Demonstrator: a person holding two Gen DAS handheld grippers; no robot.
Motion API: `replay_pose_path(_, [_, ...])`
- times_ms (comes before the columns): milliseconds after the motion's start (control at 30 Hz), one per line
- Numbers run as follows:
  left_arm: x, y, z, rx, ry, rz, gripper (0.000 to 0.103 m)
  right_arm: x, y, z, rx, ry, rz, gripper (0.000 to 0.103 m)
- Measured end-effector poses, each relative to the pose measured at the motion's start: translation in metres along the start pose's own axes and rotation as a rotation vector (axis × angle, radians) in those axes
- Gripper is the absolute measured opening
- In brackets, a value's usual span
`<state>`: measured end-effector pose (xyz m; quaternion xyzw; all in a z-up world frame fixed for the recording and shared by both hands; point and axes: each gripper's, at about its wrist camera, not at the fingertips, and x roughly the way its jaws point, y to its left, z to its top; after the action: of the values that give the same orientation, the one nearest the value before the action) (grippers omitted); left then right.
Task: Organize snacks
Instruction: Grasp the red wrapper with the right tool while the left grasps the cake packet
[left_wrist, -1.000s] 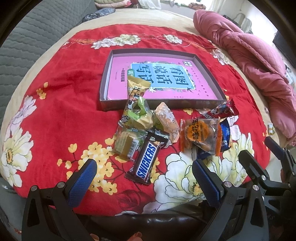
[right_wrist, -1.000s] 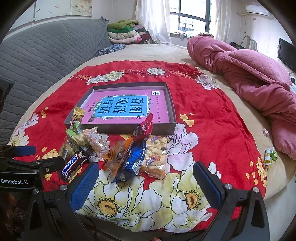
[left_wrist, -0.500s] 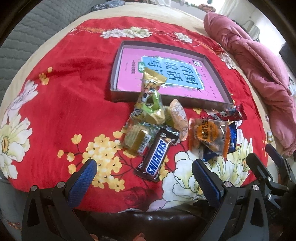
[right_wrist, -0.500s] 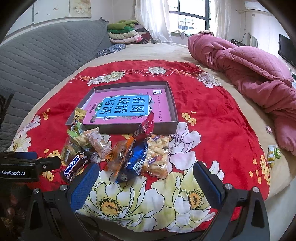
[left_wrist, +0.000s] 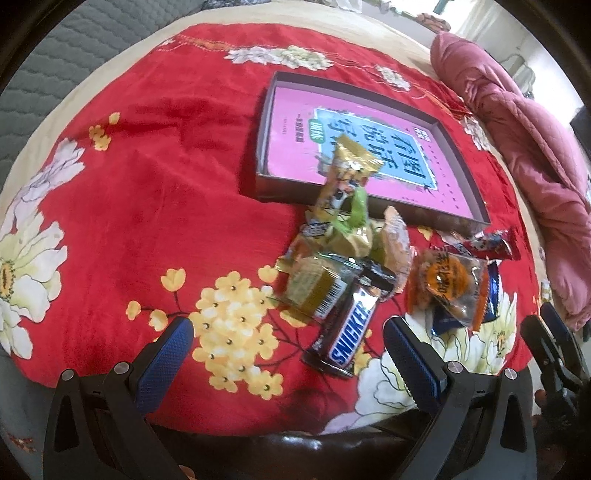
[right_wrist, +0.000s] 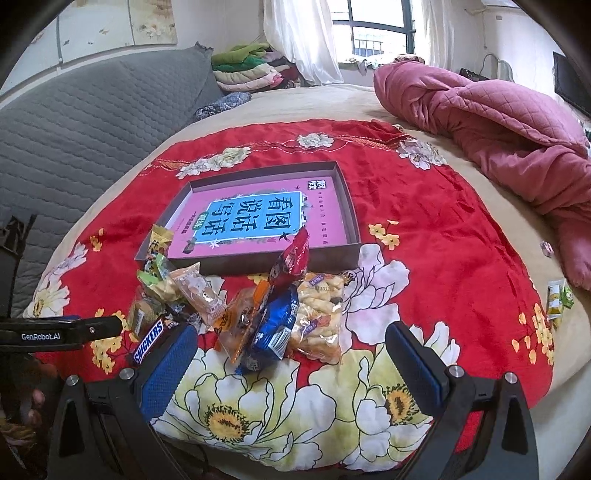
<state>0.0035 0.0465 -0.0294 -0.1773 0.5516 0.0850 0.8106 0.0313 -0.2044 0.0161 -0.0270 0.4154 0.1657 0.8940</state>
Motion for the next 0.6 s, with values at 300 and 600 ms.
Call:
replay_pose_path(300, [0.019,-0.002,0.006,0.042,0.008,-0.043,0.102,0.007,-0.008,0.007,0.03,-0.021,0.019,0.102])
replay_pose_path(600, [0.029,-0.001,0.01,0.065,-0.004,-0.035,0.102,0.03,-0.015,0.021,0.059,-0.011,0.017,0.102])
